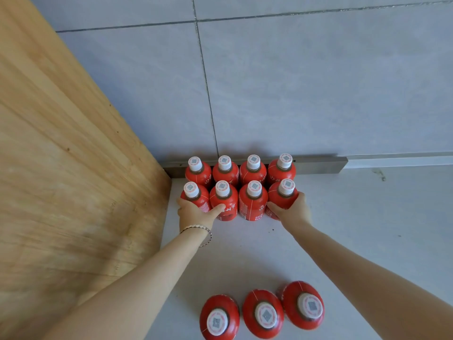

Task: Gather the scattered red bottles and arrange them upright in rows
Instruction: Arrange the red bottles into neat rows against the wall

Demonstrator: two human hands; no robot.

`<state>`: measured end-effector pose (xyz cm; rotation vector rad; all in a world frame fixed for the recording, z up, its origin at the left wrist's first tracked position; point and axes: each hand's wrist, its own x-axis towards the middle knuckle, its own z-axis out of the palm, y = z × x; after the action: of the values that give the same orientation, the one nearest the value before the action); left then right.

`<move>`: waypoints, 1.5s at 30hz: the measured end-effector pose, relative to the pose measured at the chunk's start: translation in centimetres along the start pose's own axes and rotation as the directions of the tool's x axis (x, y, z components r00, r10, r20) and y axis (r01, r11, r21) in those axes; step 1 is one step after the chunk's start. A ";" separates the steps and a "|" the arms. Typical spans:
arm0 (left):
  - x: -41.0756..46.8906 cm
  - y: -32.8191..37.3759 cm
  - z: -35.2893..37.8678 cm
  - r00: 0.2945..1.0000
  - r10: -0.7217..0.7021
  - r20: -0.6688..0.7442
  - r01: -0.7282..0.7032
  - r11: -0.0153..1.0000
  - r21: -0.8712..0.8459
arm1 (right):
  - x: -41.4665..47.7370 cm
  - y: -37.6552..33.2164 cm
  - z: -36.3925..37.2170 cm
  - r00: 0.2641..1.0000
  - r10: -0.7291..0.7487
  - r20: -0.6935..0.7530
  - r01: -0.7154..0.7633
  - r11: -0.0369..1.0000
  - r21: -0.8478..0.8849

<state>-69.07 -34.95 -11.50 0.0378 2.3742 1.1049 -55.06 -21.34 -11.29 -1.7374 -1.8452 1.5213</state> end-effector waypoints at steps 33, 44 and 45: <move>-10.0 -2.6 -5.4 0.934 0.197 0.299 -0.339 0.757 0.558 | -9.3 -1.3 2.1 0.882 -0.309 0.356 0.467 0.673 -0.573; -3.8 0.7 -3.7 0.911 0.347 0.224 -0.406 0.854 0.325 | -7.6 -1.3 3.4 0.886 -0.373 0.275 0.458 0.791 -0.406; -3.8 0.5 -3.7 0.909 0.363 0.205 -0.411 0.865 0.289 | -7.8 -1.1 2.7 0.874 -0.375 0.311 0.477 0.786 -0.394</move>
<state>-67.54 -38.10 -7.46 0.7198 2.4487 0.8234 -55.30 -28.96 -7.93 -1.1789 -2.6648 1.1857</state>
